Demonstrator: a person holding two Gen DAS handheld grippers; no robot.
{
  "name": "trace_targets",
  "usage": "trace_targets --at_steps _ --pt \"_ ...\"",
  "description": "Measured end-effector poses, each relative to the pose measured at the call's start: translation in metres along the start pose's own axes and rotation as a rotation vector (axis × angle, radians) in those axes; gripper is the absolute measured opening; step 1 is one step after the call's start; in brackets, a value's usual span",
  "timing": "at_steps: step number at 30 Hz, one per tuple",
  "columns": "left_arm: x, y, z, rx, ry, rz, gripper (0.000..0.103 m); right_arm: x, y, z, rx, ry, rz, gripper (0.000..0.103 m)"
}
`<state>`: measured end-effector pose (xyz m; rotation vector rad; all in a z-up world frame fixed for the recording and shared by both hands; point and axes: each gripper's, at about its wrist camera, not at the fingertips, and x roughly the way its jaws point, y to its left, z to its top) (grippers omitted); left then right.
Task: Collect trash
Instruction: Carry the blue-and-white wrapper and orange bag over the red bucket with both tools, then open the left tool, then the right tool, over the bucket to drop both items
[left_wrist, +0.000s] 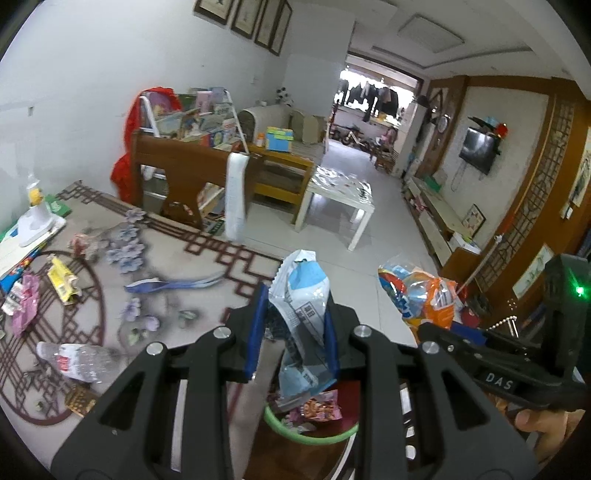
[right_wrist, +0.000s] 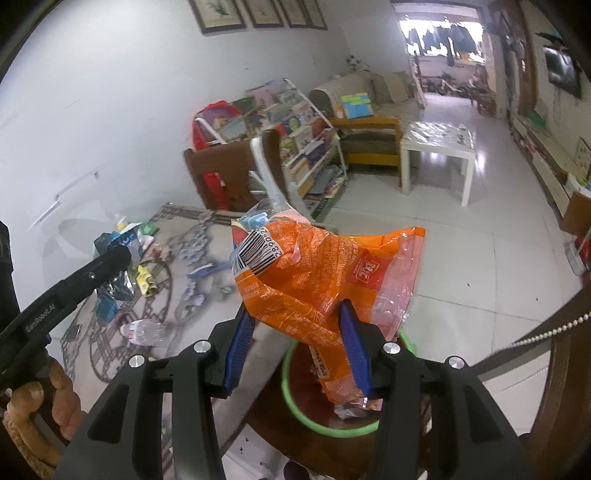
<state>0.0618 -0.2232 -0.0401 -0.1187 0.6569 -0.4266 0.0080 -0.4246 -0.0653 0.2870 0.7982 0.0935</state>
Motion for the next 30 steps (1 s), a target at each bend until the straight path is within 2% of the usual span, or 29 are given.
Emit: trace_targets --at_steps 12,19,28,30 --pt "0.05 -0.042 -0.003 0.041 0.073 -0.039 0.027 0.015 -0.065 -0.015 0.116 0.083 -0.068 0.046" --pt "0.062 -0.058 -0.001 0.088 0.086 -0.054 0.027 0.025 -0.078 -0.015 0.152 0.112 -0.089 0.046" --pt "0.067 -0.061 0.006 0.104 0.066 -0.053 0.054 0.036 -0.083 -0.018 0.165 0.155 -0.106 0.048" --pt "0.065 -0.061 0.007 0.104 0.056 -0.053 0.059 0.039 -0.084 -0.018 0.166 0.161 -0.103 0.053"
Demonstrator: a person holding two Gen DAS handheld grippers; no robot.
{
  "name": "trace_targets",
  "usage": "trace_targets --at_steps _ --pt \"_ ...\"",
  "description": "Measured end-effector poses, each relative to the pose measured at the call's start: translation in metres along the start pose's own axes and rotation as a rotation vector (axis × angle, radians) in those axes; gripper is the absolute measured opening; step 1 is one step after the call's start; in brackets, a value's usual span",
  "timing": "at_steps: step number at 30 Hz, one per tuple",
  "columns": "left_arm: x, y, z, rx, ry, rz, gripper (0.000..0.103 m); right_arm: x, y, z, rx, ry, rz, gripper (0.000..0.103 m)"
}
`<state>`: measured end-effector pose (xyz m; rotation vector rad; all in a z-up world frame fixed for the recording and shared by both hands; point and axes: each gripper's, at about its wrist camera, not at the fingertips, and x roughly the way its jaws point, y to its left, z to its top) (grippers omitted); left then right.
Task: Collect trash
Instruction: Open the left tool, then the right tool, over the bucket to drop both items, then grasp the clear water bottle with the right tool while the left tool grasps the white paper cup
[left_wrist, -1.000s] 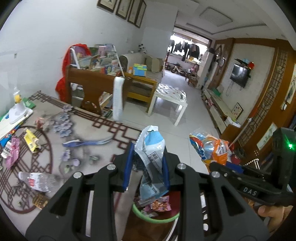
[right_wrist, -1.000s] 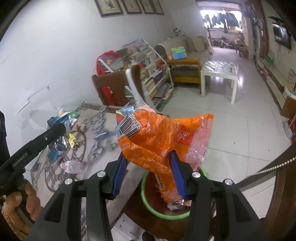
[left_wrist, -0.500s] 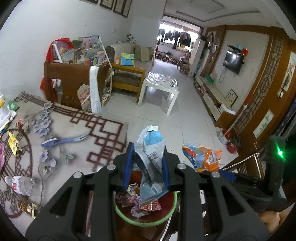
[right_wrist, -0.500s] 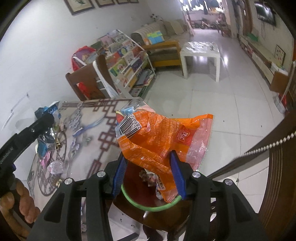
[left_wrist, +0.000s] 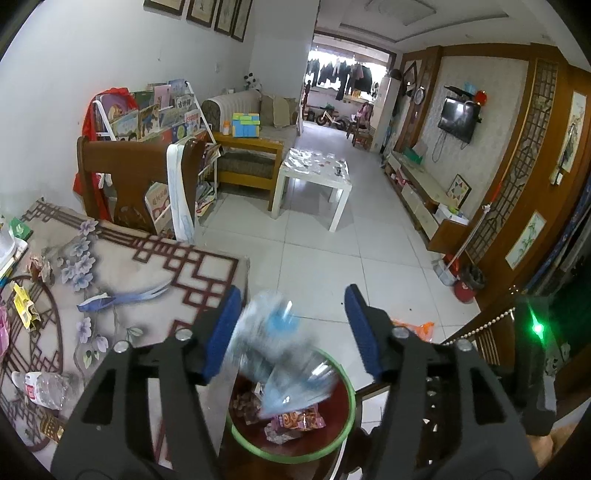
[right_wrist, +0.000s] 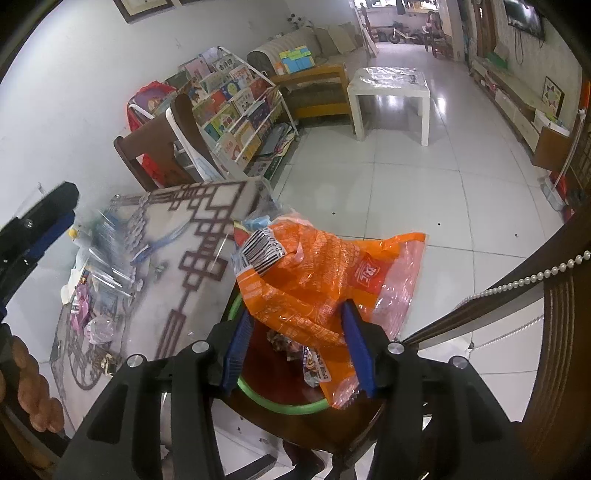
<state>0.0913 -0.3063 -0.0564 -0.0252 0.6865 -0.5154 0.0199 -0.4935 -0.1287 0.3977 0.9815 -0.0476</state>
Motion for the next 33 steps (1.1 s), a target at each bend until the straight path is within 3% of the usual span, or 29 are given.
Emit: trace_targets --at_steps 3,16,25,33 --pt "-0.003 0.002 0.002 0.005 -0.015 0.005 0.067 0.004 0.002 0.0 -0.006 0.004 -0.002 0.069" --pt "-0.027 0.04 -0.001 -0.051 -0.039 0.009 0.073 0.006 0.028 0.008 -0.035 -0.004 -0.014 0.069" --pt "-0.073 0.13 -0.03 -0.164 -0.054 0.15 0.074 0.022 0.114 0.013 -0.194 0.004 0.032 0.069" --pt "-0.13 0.239 -0.08 -0.31 -0.048 0.337 0.074 0.066 0.222 -0.018 -0.333 0.093 0.118 0.069"
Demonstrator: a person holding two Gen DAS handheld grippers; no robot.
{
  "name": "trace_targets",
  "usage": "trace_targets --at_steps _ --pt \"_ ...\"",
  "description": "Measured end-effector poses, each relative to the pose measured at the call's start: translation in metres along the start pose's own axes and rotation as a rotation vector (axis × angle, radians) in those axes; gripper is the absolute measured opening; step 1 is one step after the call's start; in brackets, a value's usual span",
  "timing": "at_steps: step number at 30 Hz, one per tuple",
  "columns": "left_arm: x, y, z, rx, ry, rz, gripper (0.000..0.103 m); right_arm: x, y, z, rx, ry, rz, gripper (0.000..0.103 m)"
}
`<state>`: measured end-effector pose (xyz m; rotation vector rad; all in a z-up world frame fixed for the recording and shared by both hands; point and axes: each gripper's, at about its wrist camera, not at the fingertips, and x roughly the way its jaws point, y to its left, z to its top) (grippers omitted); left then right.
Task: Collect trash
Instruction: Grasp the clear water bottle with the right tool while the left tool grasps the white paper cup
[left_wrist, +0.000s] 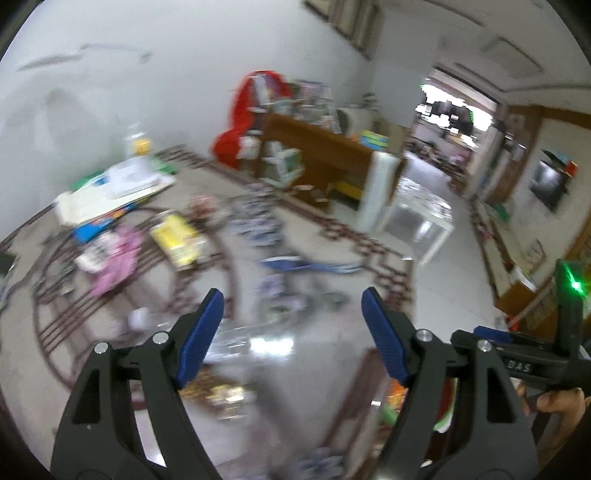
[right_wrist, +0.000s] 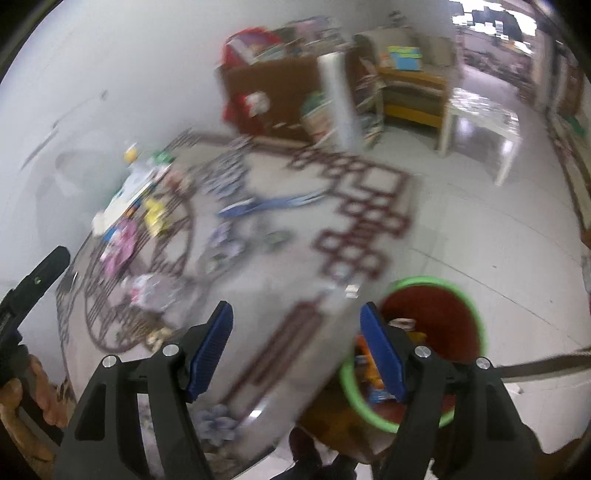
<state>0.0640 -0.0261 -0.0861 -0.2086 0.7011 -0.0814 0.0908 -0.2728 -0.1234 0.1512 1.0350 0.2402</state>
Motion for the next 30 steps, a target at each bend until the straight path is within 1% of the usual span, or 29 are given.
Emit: trace_targets --at_steps 3,6,8,10,13,15,19,22,24,26,28,30 --pt "-0.003 0.044 -0.008 -0.057 0.016 0.079 0.074 0.028 0.048 0.001 -0.107 0.054 0.042 0.069" --pt "-0.004 0.082 -0.016 -0.138 0.028 0.119 0.074 0.054 0.088 0.005 -0.205 0.099 0.076 0.069" --pt "-0.003 0.099 -0.015 -0.159 0.023 0.147 0.074 0.07 0.11 0.011 -0.269 0.12 0.093 0.071" --pt "-0.001 0.11 -0.012 -0.181 0.018 0.166 0.074 0.092 0.134 0.018 -0.35 0.154 0.111 0.074" --pt "0.002 0.125 -0.008 -0.199 0.003 0.192 0.074 0.127 0.166 0.026 -0.459 0.216 0.139 0.075" --pt "0.005 0.137 -0.004 -0.21 -0.011 0.219 0.079 0.152 0.186 0.03 -0.532 0.271 0.17 0.075" --pt "0.014 0.156 0.0 -0.245 -0.015 0.25 0.08 0.202 0.217 0.028 -0.657 0.377 0.199 0.075" --pt "0.03 0.17 0.006 -0.261 0.0 0.274 0.08 0.228 0.225 0.024 -0.695 0.436 0.209 0.075" --pt "0.042 0.179 0.013 -0.253 0.0 0.279 0.08 0.239 0.224 0.021 -0.692 0.469 0.237 0.071" --pt "0.054 0.191 0.022 -0.236 -0.006 0.28 0.08 0.243 0.22 0.023 -0.676 0.47 0.256 0.064" --pt "0.063 0.206 0.032 -0.23 -0.019 0.278 0.08 0.243 0.211 0.029 -0.636 0.465 0.265 0.063" --pt "0.077 0.232 0.044 -0.206 -0.031 0.276 0.08 0.244 0.198 0.036 -0.59 0.47 0.269 0.063"
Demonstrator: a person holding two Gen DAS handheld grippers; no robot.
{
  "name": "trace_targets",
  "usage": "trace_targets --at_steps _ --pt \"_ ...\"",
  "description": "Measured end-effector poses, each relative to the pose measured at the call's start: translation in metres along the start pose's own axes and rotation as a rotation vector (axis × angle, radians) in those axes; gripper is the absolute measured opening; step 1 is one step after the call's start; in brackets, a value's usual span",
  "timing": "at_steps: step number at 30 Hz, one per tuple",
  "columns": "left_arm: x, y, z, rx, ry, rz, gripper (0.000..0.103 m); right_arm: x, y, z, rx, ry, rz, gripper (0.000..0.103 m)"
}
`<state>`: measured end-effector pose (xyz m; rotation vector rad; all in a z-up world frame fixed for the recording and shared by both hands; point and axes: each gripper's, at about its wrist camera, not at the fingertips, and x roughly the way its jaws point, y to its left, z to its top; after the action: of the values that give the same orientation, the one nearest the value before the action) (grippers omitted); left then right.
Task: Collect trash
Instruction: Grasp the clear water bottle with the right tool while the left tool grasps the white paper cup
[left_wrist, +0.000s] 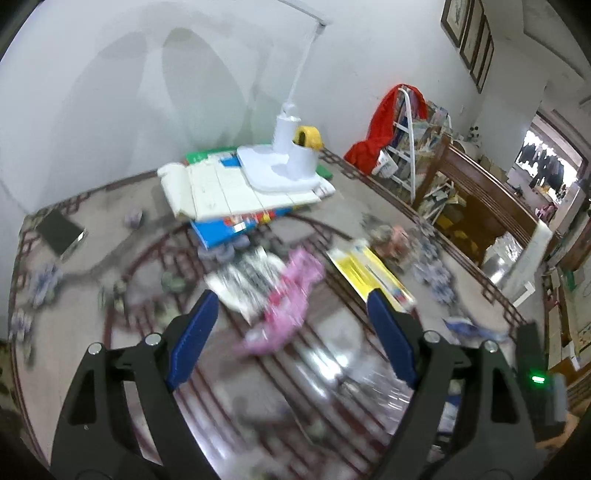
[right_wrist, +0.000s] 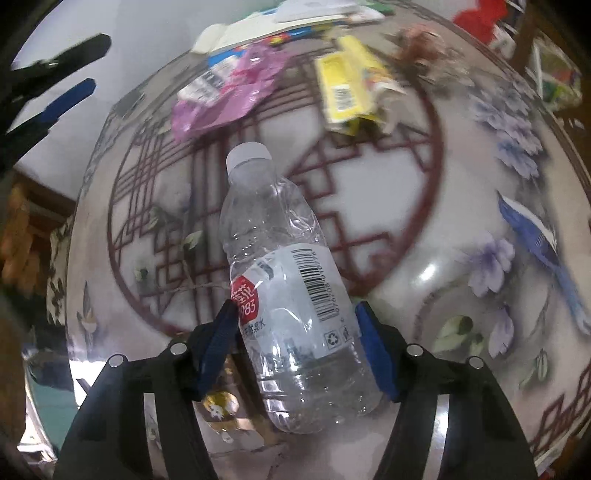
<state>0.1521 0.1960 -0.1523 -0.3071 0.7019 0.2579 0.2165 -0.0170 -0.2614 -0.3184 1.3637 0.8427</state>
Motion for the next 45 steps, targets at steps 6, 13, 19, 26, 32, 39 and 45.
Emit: trace_targets --at_steps 6,13,19,26,32,39,45 --pt "0.067 0.031 0.021 0.163 0.092 -0.004 0.08 -0.004 -0.022 -0.003 0.069 -0.01 0.047 0.064" --pt "0.131 0.039 0.012 0.286 0.246 -0.035 0.08 0.005 -0.025 0.002 0.105 0.0 0.082 0.067" --pt "0.155 0.034 0.012 0.265 0.286 -0.068 0.073 -0.001 -0.025 0.006 0.134 -0.001 0.09 0.067" --pt "0.152 0.026 0.011 0.205 0.269 -0.079 0.048 -0.022 -0.027 0.015 0.134 -0.052 0.066 0.068" --pt "0.128 0.044 0.003 0.076 0.234 0.009 0.047 -0.02 -0.025 0.021 0.107 -0.054 0.032 0.068" --pt "0.075 0.046 -0.006 0.02 0.148 0.075 0.048 -0.001 -0.008 0.025 0.038 -0.041 -0.036 0.067" --pt "0.026 0.018 -0.006 0.01 0.083 0.058 0.048 -0.006 -0.002 0.018 0.033 -0.065 -0.089 0.057"
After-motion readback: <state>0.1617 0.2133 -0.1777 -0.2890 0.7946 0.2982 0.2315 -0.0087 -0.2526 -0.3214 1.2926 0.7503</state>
